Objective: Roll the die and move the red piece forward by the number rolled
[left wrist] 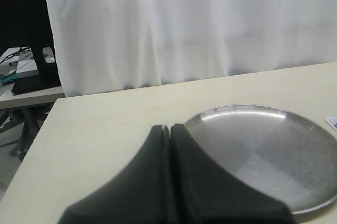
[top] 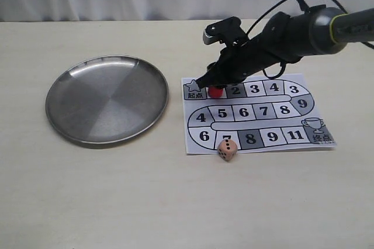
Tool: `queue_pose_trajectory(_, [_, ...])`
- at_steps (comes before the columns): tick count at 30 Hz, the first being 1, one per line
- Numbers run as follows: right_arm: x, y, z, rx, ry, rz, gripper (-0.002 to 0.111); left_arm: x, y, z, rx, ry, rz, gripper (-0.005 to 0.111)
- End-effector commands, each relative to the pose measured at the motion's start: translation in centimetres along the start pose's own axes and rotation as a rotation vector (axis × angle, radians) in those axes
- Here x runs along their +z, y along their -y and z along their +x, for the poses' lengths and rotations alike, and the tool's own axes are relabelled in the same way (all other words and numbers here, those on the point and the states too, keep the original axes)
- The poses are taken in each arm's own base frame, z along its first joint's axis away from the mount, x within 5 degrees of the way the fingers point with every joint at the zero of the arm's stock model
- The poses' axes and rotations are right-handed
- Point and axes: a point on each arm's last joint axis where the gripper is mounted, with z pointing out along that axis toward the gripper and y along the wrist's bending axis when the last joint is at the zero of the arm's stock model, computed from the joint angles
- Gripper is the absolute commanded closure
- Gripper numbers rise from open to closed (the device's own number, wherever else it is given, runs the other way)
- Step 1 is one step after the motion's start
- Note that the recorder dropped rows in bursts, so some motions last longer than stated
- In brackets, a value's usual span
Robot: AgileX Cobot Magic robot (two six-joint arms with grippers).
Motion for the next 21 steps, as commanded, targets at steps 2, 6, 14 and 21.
queue_pose_trajectory(2, [0.9, 0.3, 0.7, -0.006, -0.02, 0.007, 0.104, 0.0, 0.0, 0.0, -0.002, 0.01, -0.002, 0.107])
queue_pose_trajectory(6, [-0.6, 0.2, -0.3, -0.018, 0.015, 0.013, 0.104, 0.0, 0.0, 0.0, -0.002, 0.01, -0.002, 0.107])
queue_pose_trajectory(14, [-6.7, 1.7, -3.3, 0.009, 0.156, 0.075, 0.104, 0.0, 0.0, 0.0, -0.002, 0.01, -0.002, 0.107])
queue_pose_trajectory(21, [-3.6, 2.9, -0.6, 0.034, 0.076, 0.095, 0.104, 0.0, 0.0, 0.0, -0.002, 0.01, -0.002, 0.107])
